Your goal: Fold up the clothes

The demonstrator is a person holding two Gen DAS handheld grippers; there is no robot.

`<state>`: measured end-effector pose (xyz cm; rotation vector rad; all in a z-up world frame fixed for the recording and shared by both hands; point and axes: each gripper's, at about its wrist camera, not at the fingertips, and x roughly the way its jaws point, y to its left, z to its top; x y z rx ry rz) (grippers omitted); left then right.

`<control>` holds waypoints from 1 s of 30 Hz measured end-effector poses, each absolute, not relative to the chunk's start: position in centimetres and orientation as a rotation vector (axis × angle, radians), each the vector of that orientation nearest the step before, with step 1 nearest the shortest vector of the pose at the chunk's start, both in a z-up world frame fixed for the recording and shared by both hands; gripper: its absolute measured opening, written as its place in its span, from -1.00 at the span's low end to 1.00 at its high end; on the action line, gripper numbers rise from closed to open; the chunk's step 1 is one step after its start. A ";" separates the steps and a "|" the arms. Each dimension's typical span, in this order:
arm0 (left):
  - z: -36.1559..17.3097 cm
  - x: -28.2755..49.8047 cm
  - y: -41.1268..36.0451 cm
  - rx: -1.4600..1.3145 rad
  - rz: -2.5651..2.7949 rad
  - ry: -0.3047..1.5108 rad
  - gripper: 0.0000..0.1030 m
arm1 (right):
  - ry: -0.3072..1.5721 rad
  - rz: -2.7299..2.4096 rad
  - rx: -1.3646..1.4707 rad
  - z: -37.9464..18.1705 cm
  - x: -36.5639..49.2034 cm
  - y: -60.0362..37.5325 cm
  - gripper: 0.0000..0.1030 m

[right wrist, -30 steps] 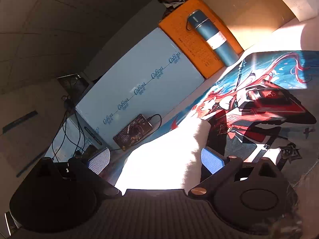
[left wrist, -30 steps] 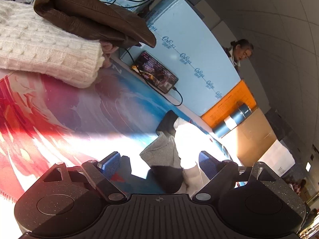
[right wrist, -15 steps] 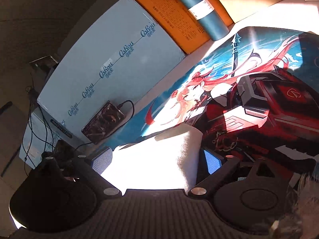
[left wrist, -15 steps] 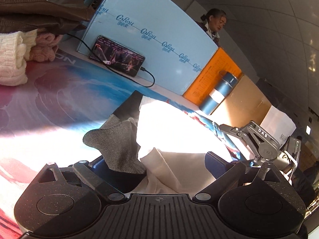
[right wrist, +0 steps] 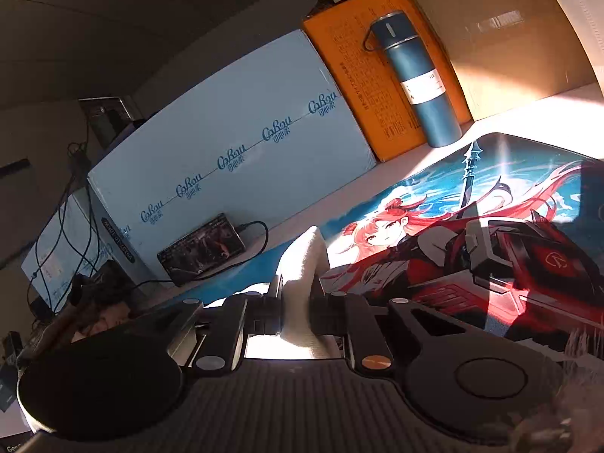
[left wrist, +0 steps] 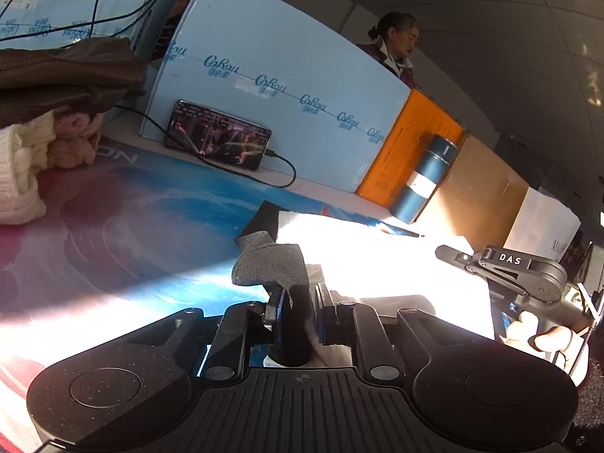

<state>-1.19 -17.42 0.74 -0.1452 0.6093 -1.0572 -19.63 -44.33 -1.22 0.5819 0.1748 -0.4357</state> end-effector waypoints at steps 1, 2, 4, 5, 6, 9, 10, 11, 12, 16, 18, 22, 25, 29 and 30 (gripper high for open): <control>1.2 -1.3 -18.1 -0.129 -1.076 0.595 -0.80 | 0.157 -0.436 0.565 -0.9 -20.0 -44.4 -0.78; 1.5 -1.4 -18.8 -0.115 -1.094 0.584 -0.82 | 0.141 -0.444 0.555 -0.6 -20.4 -44.7 -0.78; 2.3 -1.8 -21.3 -0.073 -1.135 0.556 -0.84 | 0.113 -0.470 0.543 -0.2 -21.4 -45.6 -0.78; 2.6 -2.1 -22.7 -0.049 -1.154 0.543 -0.85 | 0.099 -0.482 0.537 0.0 -21.9 -46.1 -0.78; 2.9 -2.5 -24.1 -0.024 -1.175 0.530 -0.86 | 0.086 -0.503 0.540 0.2 -22.5 -46.8 -0.78; 3.7 -4.0 -29.2 0.051 -1.246 0.490 -0.87 | 0.046 -0.585 0.558 0.3 -24.4 -49.3 -0.78; 3.9 -4.4 -31.0 0.069 -1.271 0.481 -0.87 | 0.030 -0.619 0.555 0.4 -25.1 -50.2 -0.78; 4.1 -4.8 -32.7 0.081 -1.293 0.473 -0.87 | 0.015 -0.655 0.553 0.5 -25.8 -51.0 -0.78; 4.2 -5.2 -34.3 0.089 -1.316 0.464 -0.87 | 0.001 -0.691 0.551 0.6 -26.6 -51.9 -0.78; 4.8 -7.0 -40.9 0.135 -1.392 0.423 -0.88 | -0.069 -0.811 0.565 0.5 -29.3 -55.7 -0.78; 4.9 -7.7 -44.3 0.165 -1.412 0.404 -0.89 | -0.110 -0.857 0.588 0.5 -30.2 -57.5 -0.78; 5.2 -8.7 -50.3 0.200 -1.414 0.354 -0.89 | -0.199 -0.948 0.586 0.4 -31.3 -61.1 -0.78; 5.1 -9.4 -54.3 0.217 -1.408 0.326 -0.89 | -0.274 -1.007 0.589 -0.1 -32.6 -63.3 -0.80; 3.4 -10.3 -59.6 0.269 -1.402 0.332 -0.89 | -0.325 -1.095 0.630 -1.4 -34.5 -64.4 -0.84; 3.0 -10.4 -60.7 0.289 -1.390 0.334 -0.89 | -0.325 -1.123 0.638 -1.7 -34.8 -64.4 -0.84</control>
